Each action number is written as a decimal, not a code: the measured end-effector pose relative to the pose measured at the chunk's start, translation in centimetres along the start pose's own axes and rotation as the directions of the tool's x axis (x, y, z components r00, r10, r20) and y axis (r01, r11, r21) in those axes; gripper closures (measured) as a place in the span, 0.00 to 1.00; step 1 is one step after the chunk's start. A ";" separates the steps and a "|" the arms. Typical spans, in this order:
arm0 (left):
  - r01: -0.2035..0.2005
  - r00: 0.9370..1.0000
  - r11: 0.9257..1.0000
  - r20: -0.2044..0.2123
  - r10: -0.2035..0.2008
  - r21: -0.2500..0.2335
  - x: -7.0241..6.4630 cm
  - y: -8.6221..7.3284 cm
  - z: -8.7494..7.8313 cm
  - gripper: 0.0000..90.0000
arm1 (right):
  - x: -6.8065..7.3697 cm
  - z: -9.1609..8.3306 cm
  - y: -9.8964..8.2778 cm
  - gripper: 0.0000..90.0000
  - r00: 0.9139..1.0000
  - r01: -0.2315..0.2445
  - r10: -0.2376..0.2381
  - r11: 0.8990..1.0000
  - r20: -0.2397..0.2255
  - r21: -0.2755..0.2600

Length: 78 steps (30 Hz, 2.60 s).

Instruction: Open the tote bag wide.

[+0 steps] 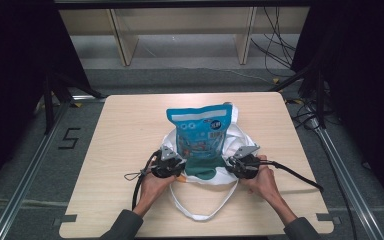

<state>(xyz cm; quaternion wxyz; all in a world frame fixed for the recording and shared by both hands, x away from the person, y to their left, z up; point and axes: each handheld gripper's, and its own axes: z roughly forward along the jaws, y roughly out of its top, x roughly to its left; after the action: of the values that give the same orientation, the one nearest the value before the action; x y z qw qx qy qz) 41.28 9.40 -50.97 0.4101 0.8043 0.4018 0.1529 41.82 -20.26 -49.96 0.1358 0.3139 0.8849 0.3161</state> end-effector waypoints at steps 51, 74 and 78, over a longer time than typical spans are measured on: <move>0.121 0.991 0.988 0.061 -0.116 -0.095 0.7 -1.1 -8.4 0.33 | -2.3 -7.9 -1.6 0.49 0.989 -0.136 0.144 0.961 0.014 -0.241; 0.157 0.987 0.984 0.033 -0.155 -0.086 0.0 -3.9 -9.9 0.18 | -1.0 -8.8 -3.7 0.42 0.985 -0.163 0.171 0.962 0.017 -0.218; 0.138 0.990 0.986 0.031 -0.135 -0.092 0.0 -4.3 -10.4 0.18 | -0.4 -9.0 -4.1 0.41 0.987 -0.153 0.159 0.964 0.013 -0.219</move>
<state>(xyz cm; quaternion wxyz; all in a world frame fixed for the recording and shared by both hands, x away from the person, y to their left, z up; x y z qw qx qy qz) 32.99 16.43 -47.94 0.4617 0.7567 0.4433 0.1331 36.28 -27.27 -45.70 0.1577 0.3706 0.8153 0.4160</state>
